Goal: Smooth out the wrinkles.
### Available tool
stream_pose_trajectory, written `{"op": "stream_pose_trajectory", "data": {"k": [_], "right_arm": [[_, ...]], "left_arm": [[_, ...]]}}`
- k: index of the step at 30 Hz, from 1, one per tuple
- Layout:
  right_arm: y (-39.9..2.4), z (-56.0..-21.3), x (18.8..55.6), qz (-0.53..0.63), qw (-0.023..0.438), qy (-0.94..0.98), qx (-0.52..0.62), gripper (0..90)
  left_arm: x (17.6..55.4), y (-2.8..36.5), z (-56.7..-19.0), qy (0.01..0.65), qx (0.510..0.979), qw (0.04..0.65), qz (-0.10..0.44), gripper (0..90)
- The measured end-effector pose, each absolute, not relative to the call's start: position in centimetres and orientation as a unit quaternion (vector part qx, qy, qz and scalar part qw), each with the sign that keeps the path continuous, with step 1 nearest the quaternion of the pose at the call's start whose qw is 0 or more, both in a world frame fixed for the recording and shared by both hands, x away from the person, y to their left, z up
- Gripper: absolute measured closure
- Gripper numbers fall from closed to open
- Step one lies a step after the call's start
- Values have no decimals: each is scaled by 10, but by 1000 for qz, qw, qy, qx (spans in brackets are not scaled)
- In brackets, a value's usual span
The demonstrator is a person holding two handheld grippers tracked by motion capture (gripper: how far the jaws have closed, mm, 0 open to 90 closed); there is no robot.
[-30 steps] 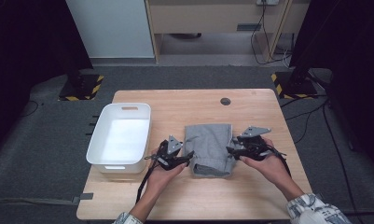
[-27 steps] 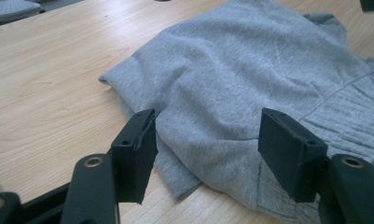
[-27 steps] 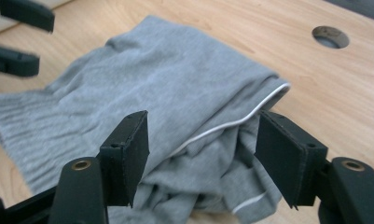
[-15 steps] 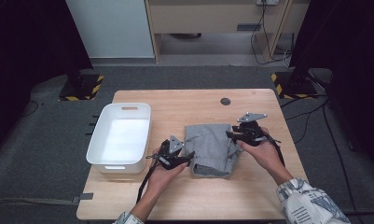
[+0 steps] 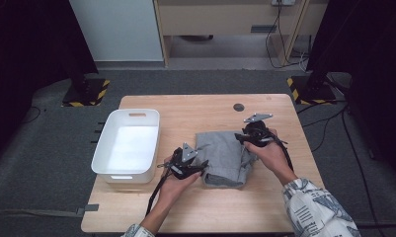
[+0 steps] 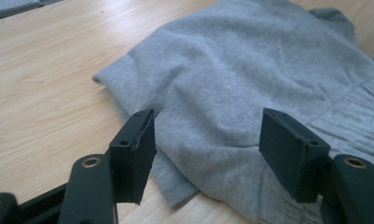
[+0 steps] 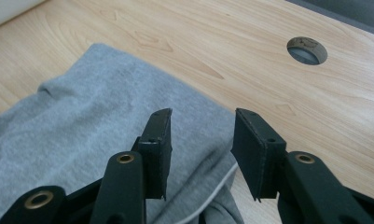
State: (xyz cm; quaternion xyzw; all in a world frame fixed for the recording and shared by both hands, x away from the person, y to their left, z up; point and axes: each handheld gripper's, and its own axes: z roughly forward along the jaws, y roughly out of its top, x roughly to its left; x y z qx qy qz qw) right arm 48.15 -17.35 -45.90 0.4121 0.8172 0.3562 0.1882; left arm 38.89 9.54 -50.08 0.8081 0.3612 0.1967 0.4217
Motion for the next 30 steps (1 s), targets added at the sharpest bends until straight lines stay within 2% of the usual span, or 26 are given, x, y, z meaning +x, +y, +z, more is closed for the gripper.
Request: {"op": "stream_pose_trajectory", "data": {"k": [14, 16, 25, 30], "right_arm": [[-165, -478, 492, 322, 178, 825, 429, 568], [-165, -479, 492, 319, 176, 827, 428, 598], [-166, -483, 488, 311, 165, 842, 410, 880], [-171, -482, 487, 311, 170, 842, 407, 900]], "left_arm": [[380, 86, -515, 336, 832, 396, 197, 352], [379, 86, -516, 333, 833, 394, 200, 351], [379, 86, -520, 335, 836, 390, 193, 351], [379, 86, -523, 338, 836, 389, 190, 351]]}}
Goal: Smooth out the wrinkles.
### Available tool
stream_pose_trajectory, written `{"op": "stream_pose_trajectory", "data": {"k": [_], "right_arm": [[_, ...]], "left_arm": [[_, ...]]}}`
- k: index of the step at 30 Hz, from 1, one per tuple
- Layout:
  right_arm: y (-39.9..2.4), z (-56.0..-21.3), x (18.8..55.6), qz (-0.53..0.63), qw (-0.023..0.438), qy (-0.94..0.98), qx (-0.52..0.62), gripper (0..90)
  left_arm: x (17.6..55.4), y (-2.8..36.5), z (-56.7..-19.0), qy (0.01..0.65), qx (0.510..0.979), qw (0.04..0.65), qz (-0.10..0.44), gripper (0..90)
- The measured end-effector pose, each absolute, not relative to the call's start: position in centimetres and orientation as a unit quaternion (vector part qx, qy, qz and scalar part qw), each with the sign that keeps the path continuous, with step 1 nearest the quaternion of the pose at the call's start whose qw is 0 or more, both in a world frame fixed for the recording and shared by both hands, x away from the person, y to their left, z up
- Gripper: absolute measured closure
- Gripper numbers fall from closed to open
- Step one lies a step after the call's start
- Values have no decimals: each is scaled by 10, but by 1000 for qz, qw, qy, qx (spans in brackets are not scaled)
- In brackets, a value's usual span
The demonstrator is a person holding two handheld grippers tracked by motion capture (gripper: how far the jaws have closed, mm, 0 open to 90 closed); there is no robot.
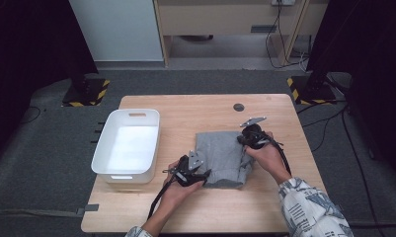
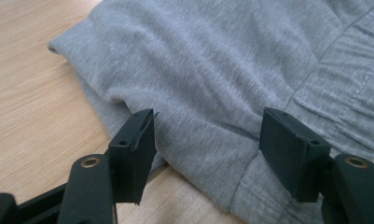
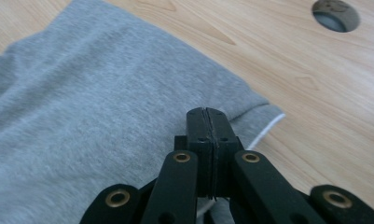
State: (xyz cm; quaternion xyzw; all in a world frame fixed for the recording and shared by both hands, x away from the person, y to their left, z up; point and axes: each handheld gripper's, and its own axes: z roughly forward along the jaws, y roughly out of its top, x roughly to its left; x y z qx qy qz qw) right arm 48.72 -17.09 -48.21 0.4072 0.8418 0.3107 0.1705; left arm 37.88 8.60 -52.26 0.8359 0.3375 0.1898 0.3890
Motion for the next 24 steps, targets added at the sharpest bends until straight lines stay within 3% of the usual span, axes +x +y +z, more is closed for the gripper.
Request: {"op": "stream_pose_trajectory", "data": {"k": [24], "right_arm": [[-178, -489, 491, 296, 184, 843, 410, 900]], "left_arm": [[373, 81, -526, 328, 840, 385, 196, 366]]}}
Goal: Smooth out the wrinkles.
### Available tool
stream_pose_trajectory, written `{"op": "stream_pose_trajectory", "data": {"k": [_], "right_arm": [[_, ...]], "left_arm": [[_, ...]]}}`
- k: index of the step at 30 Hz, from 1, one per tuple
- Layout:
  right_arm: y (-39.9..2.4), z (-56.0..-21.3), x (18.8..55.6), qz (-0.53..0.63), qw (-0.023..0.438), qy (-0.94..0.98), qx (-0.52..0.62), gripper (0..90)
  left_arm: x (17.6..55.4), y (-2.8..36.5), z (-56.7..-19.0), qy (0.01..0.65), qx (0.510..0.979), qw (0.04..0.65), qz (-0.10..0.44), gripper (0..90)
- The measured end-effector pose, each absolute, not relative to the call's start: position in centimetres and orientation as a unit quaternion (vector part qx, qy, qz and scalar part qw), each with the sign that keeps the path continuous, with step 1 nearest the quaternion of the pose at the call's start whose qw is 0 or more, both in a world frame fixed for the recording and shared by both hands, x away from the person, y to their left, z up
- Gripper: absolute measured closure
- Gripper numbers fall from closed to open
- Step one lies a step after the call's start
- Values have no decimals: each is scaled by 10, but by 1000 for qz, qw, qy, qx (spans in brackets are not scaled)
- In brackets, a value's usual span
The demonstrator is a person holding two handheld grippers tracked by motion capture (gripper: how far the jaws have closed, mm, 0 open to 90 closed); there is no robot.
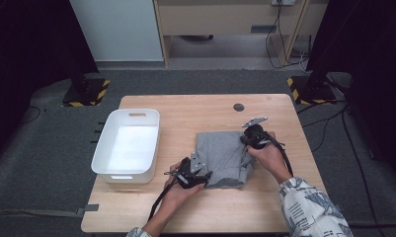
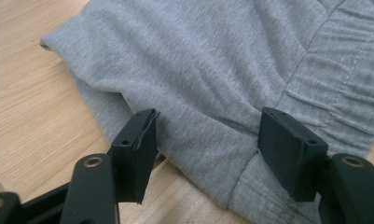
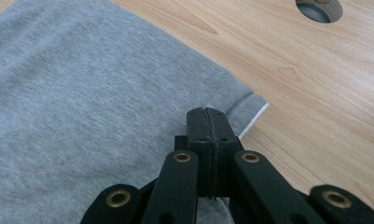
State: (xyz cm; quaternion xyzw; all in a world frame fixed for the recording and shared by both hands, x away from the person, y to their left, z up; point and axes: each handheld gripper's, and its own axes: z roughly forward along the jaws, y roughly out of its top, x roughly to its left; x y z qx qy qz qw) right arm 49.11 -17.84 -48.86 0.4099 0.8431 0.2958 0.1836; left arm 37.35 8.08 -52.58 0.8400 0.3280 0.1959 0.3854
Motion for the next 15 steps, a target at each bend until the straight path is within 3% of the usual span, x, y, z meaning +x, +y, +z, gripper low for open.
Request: {"op": "stream_pose_trajectory", "data": {"k": [15], "right_arm": [[-190, -485, 485, 296, 184, 843, 410, 900]], "left_arm": [[368, 72, -528, 317, 843, 388, 198, 366]]}}
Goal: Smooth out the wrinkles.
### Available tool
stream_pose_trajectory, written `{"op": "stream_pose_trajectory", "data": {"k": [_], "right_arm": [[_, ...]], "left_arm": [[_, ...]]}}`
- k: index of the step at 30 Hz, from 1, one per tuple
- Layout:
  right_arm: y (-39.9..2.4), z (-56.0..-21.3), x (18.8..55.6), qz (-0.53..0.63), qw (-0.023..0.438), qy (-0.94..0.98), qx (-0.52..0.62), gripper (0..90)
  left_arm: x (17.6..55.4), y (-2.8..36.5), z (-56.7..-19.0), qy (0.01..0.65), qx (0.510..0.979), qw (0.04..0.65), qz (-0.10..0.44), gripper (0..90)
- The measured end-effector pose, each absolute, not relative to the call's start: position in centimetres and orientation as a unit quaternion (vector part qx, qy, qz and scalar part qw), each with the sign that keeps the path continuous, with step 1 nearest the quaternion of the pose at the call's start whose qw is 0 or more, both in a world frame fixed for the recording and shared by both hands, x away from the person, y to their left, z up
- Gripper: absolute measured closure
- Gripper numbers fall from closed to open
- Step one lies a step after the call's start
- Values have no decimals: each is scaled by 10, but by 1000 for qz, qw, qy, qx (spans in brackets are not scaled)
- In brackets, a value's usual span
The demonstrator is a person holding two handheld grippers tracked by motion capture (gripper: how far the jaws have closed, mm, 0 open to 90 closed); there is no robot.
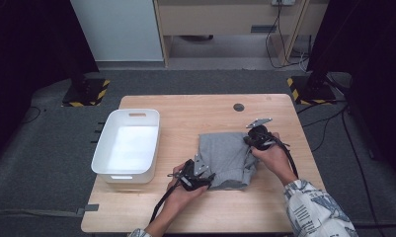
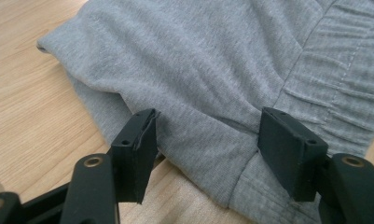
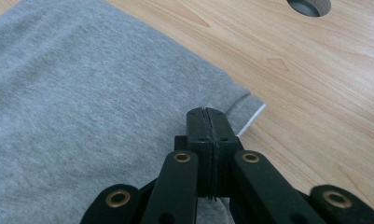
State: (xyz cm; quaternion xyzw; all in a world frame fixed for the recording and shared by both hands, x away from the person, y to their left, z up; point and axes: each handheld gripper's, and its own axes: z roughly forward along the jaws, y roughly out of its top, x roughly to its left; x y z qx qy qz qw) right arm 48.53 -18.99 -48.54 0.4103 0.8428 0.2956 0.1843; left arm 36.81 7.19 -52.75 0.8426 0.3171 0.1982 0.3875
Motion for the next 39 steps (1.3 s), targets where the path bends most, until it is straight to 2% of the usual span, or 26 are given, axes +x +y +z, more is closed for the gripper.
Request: {"op": "stream_pose_trajectory", "data": {"k": [22, 26, 29, 39], "right_arm": [[-199, -486, 484, 295, 191, 839, 415, 895], [-202, -481, 482, 323, 198, 820, 429, 737], [-204, -478, 483, 323, 203, 819, 429, 579], [-210, -471, 481, 333, 211, 806, 442, 343]], "left_arm": [[367, 69, -530, 317, 839, 397, 196, 361], [368, 71, -528, 321, 834, 401, 201, 293], [370, 73, -525, 324, 832, 403, 201, 246], [377, 87, -509, 334, 825, 415, 189, 138]]}}
